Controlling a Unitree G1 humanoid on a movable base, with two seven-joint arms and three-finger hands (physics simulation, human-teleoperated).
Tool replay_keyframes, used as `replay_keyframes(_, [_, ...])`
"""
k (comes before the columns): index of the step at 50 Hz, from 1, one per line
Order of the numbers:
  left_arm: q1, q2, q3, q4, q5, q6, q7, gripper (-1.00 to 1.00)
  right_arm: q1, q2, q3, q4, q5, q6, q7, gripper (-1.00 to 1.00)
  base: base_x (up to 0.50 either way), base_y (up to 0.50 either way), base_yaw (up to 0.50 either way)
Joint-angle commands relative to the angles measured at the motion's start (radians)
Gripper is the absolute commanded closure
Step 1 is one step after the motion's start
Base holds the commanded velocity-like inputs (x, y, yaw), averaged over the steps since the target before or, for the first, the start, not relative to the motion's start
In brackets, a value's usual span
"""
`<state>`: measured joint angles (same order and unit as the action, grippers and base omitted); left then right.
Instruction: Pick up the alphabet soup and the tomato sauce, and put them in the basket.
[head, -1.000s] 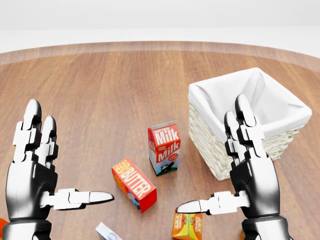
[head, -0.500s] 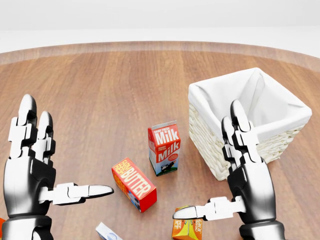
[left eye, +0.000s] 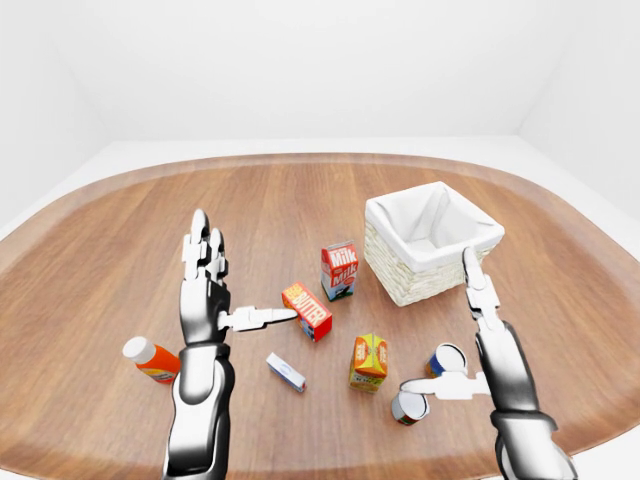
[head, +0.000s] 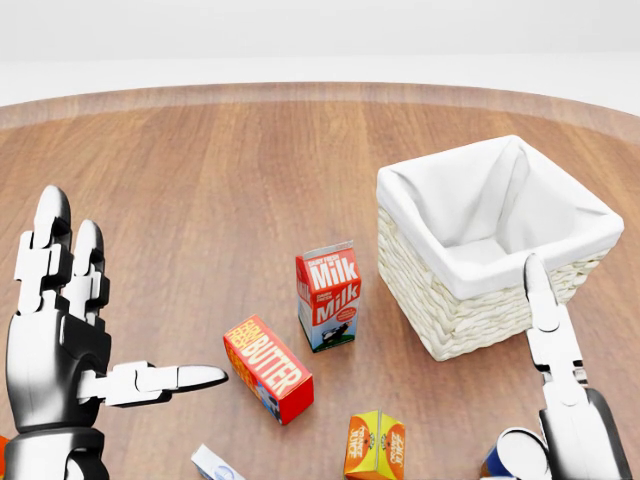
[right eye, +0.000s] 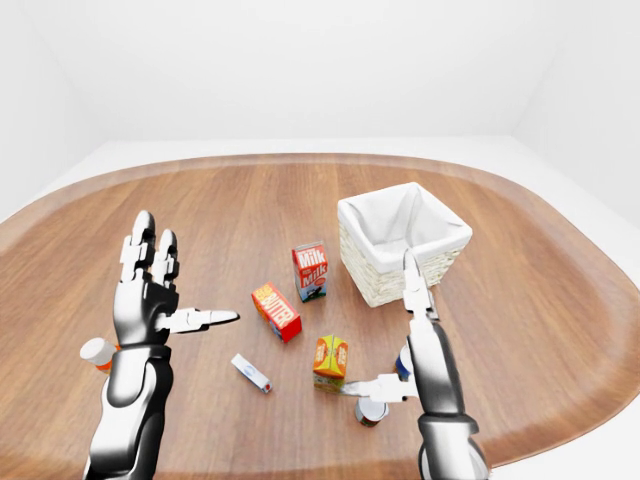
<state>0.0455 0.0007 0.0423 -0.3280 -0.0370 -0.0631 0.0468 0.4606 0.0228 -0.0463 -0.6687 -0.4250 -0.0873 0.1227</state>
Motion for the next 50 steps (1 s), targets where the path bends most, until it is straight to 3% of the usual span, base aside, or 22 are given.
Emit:
replay_keyframes(1, [0.003, 0.003, 0.002, 0.017, 0.003, -0.002, -0.010, -1.00, 0.095, 0.054, -0.048, -0.119, -0.298, 0.000, 0.063, -1.00, 0.00, 0.00, 0.00])
replay_keyframes(9, [0.007, 0.003, 0.001, 0.017, 0.005, -0.010, -0.011, -1.00, 0.027, 0.029, -0.052, -0.025, -0.525, 0.004, 0.044, -1.00, 0.00, 0.00, 0.00])
replay_keyframes(12, [0.006, 0.002, 0.000, 0.023, 0.007, -0.014, -0.011, -1.00, 0.005, 0.020, -0.061, -0.018, -0.557, 0.037, 0.082, -1.00, 0.00, 0.00, 0.00])
replay_keyframes(15, [0.008, 0.002, -0.001, 0.019, 0.007, -0.012, -0.011, -1.00, -0.005, 0.017, -0.068, -0.005, -0.571, 0.043, 0.086, -1.00, 0.00, 0.00, 0.00])
replay_keyframes(24, [0.010, 0.002, -0.002, 0.018, 0.009, -0.015, -0.012, -1.00, -0.084, -0.010, -0.058, 0.051, -0.750, 0.135, 0.163, -1.00, 0.00, 0.00, 0.00])
replay_keyframes(31, [0.011, 0.002, -0.001, 0.019, 0.009, -0.017, -0.013, -1.00, -0.112, -0.035, -0.025, 0.136, -0.849, 0.173, 0.167, -1.00, 0.00, 0.00, 0.00])
replay_keyframes(34, [0.012, 0.002, -0.002, 0.021, 0.010, -0.021, -0.013, -1.00, -0.127, -0.050, -0.010, 0.194, -0.895, 0.175, 0.148, -1.00, 0.00, 0.00, 0.00])
replay_keyframes(40, [0.010, 0.002, -0.003, 0.021, 0.011, -0.017, -0.011, -1.00, -0.141, -0.065, 0.023, 0.203, -0.975, 0.175, 0.204, -1.00, 0.00, 0.00, 0.00])
replay_keyframes(50, [0.012, 0.001, -0.003, 0.020, 0.012, -0.017, -0.010, -1.00, -0.153, -0.083, -0.010, 0.227, -1.003, 0.175, 0.237, -1.00, 0.00, 0.00, 0.00])
